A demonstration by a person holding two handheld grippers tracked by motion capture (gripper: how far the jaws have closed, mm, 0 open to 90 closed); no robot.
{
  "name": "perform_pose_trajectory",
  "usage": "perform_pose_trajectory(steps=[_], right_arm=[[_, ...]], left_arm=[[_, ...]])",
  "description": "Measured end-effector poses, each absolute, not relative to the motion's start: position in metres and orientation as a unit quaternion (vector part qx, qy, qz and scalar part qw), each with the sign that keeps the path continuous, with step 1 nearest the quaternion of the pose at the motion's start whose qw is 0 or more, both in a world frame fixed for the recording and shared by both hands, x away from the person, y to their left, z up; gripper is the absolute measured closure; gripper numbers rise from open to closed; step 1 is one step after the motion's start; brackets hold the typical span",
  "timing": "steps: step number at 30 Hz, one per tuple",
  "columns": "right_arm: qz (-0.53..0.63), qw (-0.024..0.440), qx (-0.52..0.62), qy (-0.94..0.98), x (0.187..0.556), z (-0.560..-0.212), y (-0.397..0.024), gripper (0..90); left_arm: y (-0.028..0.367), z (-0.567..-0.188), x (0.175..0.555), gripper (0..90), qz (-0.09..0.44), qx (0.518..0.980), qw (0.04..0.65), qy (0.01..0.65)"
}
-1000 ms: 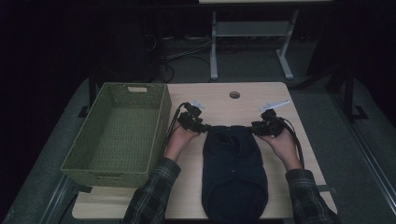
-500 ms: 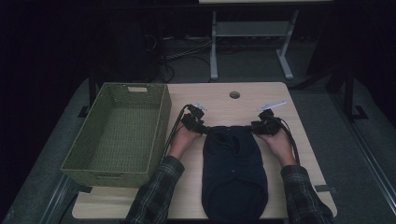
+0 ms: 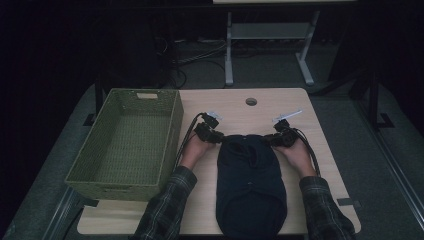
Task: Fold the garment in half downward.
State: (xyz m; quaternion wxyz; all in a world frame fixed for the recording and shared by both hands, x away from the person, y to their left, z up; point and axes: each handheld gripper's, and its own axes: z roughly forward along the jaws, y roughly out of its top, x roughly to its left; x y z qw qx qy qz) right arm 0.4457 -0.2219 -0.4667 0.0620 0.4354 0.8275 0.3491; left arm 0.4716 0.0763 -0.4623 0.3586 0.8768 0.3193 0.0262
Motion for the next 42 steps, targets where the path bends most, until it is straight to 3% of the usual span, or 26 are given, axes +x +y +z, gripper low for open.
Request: perform_pose_trajectory(steps=[6, 10, 21, 42], right_arm=[[0.343, 0.061, 0.434, 0.831, 0.445, -0.465, -0.219, 79.9], [0.330, 0.074, 0.432, 0.836, 0.443, -0.463, -0.215, 81.0], [0.347, 0.071, 0.443, 0.824, 0.440, -0.448, -0.222, 80.6], [0.364, 0.109, 0.428, 0.820, 0.438, -0.408, -0.223, 81.1]], left_arm=[[0.074, -0.461, 0.472, 84.7, 0.007, 0.876, 0.352, 0.330], [0.074, -0.458, 0.472, 87.3, 0.005, 0.872, 0.345, 0.347], [0.077, -0.448, 0.471, 87.8, 0.008, 0.866, 0.347, 0.361], [0.080, -0.398, 0.464, 87.9, 0.048, 0.852, 0.377, 0.359]])
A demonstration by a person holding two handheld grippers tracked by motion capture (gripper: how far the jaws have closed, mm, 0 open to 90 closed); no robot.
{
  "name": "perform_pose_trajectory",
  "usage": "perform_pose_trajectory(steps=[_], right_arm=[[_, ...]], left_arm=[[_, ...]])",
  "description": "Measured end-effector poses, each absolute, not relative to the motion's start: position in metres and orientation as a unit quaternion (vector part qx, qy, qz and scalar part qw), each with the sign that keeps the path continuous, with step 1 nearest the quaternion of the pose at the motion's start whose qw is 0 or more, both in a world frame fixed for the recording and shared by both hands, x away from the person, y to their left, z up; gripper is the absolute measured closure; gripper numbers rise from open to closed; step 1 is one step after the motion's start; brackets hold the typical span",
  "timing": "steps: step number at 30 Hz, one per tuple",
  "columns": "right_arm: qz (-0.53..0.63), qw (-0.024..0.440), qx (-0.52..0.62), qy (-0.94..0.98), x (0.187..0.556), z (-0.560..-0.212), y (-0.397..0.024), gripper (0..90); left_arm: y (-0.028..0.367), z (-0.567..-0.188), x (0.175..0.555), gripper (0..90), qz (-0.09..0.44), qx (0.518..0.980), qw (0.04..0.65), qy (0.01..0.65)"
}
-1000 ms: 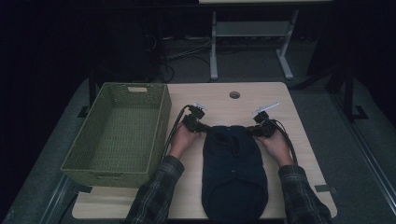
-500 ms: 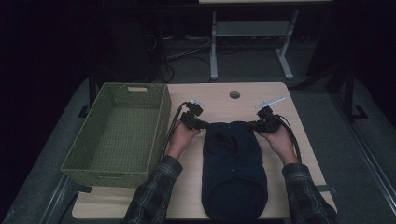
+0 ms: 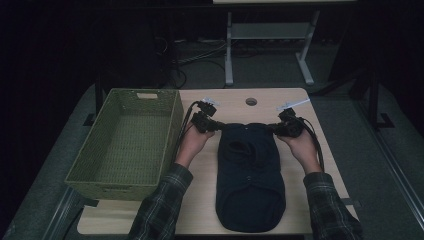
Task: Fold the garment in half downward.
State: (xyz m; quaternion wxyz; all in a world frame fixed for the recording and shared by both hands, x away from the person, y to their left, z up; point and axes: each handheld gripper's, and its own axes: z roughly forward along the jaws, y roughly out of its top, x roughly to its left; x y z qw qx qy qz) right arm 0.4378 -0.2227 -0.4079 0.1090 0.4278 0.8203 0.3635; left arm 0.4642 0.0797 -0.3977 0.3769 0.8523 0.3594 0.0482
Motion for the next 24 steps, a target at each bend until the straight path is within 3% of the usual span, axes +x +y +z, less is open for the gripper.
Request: perform_pose_trajectory(steps=[24], right_arm=[[0.410, 0.171, 0.393, 0.805, 0.439, -0.343, -0.216, 81.0]], left_arm=[[0.087, -0.323, 0.453, 88.7, 0.151, 0.840, 0.404, 0.329]])
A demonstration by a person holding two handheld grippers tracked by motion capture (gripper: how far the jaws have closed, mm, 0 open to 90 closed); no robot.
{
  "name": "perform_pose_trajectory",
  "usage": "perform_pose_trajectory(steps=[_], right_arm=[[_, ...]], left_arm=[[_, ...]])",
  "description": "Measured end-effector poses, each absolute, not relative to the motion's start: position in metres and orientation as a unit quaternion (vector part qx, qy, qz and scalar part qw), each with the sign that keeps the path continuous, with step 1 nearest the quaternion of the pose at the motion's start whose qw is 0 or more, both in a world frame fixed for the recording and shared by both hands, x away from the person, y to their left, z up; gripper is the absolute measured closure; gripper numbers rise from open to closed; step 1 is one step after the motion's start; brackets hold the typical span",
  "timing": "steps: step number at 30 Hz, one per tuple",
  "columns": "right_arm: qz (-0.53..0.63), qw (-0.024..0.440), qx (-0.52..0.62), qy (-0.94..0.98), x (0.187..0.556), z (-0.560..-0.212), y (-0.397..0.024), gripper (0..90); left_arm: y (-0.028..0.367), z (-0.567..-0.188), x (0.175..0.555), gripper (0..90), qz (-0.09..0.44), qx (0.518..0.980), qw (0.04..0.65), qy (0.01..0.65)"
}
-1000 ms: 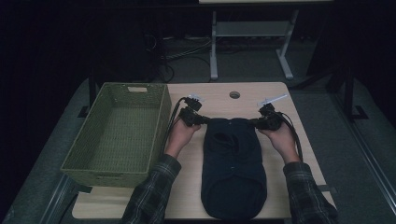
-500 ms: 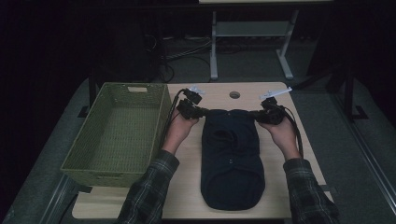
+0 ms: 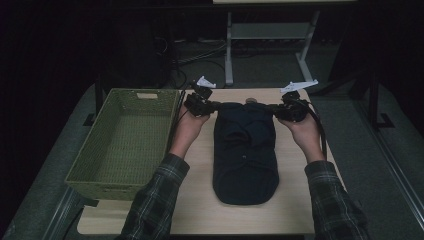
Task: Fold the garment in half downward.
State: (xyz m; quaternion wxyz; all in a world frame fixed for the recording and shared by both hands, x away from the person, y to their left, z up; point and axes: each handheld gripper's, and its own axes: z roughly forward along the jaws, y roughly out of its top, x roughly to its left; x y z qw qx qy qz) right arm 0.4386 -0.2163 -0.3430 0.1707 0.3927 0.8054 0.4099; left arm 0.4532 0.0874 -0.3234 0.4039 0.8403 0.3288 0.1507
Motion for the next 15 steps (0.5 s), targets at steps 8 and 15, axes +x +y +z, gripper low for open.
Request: perform_pose_trajectory(steps=[8, 15], right_arm=[[0.403, 0.173, 0.387, 0.811, 0.430, -0.359, -0.213, 80.9], [0.413, 0.168, 0.380, 0.811, 0.418, -0.370, -0.217, 80.8]], left_arm=[[0.082, -0.336, 0.435, 88.7, 0.163, 0.849, 0.390, 0.318], [0.083, -0.341, 0.422, 88.6, 0.165, 0.854, 0.385, 0.308]])
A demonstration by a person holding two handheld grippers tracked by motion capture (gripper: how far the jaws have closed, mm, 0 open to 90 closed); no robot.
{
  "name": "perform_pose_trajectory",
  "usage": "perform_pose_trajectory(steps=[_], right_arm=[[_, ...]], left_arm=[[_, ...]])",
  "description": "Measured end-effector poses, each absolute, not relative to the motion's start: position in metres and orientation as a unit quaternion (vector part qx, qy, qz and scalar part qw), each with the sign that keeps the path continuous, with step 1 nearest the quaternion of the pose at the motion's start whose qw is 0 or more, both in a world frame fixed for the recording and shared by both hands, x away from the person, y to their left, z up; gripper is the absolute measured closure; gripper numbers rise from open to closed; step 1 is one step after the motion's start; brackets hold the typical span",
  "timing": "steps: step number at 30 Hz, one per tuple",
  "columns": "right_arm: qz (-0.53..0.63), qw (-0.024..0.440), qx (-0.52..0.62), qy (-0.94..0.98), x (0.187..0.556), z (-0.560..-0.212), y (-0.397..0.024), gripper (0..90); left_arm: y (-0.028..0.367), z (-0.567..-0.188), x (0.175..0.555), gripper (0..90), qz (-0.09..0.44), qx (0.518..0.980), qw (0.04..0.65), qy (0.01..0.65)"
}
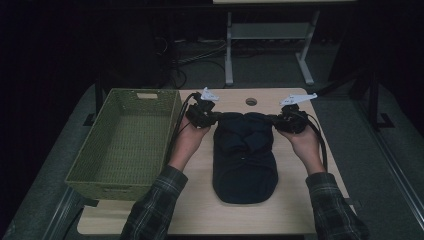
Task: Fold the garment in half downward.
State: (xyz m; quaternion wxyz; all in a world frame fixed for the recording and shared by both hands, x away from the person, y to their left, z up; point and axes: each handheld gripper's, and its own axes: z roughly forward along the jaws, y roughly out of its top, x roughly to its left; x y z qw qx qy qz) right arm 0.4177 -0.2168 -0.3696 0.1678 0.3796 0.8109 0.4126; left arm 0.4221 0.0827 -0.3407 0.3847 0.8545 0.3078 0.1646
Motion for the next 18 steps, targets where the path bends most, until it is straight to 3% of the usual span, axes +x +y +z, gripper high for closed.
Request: perform_pose_trajectory(steps=[18], right_arm=[[0.420, 0.160, 0.368, 0.814, 0.380, -0.374, -0.218, 80.0]], left_arm=[[0.092, -0.352, 0.391, 88.5, 0.121, 0.858, 0.399, 0.300]])
